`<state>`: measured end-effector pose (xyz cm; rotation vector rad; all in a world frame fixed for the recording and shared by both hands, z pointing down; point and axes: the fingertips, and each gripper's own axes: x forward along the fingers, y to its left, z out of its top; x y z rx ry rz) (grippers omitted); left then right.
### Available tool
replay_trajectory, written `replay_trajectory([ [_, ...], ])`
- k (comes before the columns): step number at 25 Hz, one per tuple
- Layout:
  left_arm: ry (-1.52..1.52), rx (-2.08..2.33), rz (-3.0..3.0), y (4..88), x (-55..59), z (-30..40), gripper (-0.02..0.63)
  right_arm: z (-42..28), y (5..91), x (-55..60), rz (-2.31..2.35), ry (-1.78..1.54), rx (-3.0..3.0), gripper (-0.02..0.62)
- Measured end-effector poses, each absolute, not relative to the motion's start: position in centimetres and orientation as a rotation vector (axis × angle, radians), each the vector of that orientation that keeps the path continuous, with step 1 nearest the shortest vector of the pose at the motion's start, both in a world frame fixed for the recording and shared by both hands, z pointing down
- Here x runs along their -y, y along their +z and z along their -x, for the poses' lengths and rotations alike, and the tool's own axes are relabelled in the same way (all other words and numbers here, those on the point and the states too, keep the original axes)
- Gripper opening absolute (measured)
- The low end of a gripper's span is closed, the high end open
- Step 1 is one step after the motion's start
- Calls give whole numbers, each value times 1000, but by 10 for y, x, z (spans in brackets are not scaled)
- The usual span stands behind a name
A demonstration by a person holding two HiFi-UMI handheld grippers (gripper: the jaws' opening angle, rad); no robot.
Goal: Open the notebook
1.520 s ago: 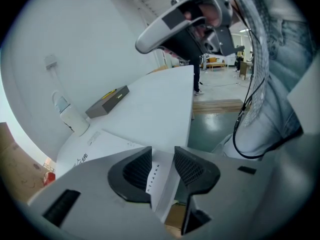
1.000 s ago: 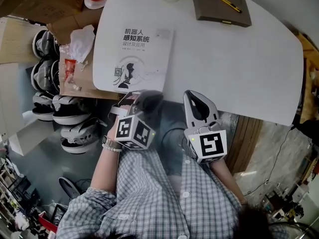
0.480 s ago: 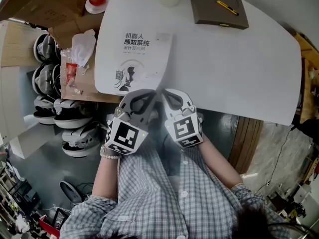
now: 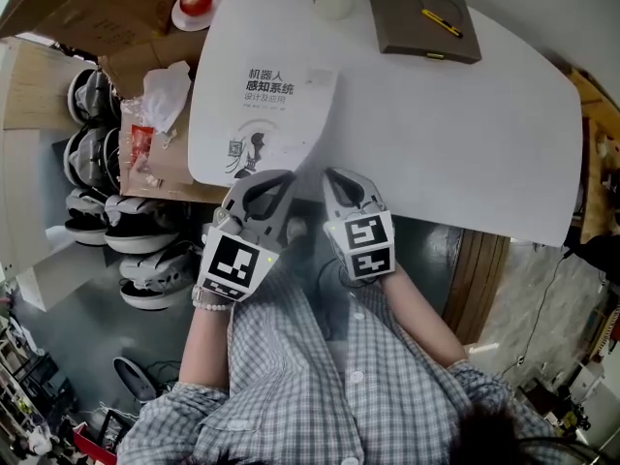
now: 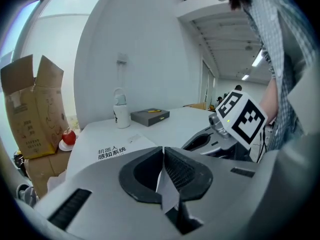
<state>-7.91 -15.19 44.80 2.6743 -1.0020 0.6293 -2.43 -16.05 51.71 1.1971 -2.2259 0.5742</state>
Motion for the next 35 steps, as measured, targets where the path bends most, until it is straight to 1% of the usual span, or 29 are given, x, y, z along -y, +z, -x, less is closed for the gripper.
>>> replay_trajectory([
  [3, 622, 1009, -2668, 448, 152, 81, 20, 18, 510, 160, -1190, 595, 2252, 25],
  [6, 618, 1011, -2665, 448, 152, 81, 20, 32, 509, 161, -1096, 489, 2302, 23],
  [9, 623, 1012, -2667, 447, 153, 80, 20, 54, 525, 159, -948, 366, 2300, 21],
  [15, 640, 1016, -2679, 445, 155, 79, 20, 69, 555, 157, -831, 297, 2198, 21],
  [19, 641, 1008, -2692, 444, 156, 76, 20, 67, 558, 157, -859, 273, 2189, 21],
  [27, 610, 986, -2741, 434, 162, 58, 18, 40, 557, 167, -952, 340, 2144, 21],
  [31, 535, 1096, -2709, 418, 174, 74, 18, 27, 556, 168, -978, 344, 2133, 21],
  [35, 426, 1274, -2588, 410, 184, 112, 18, 26, 558, 167, -977, 343, 2134, 21],
])
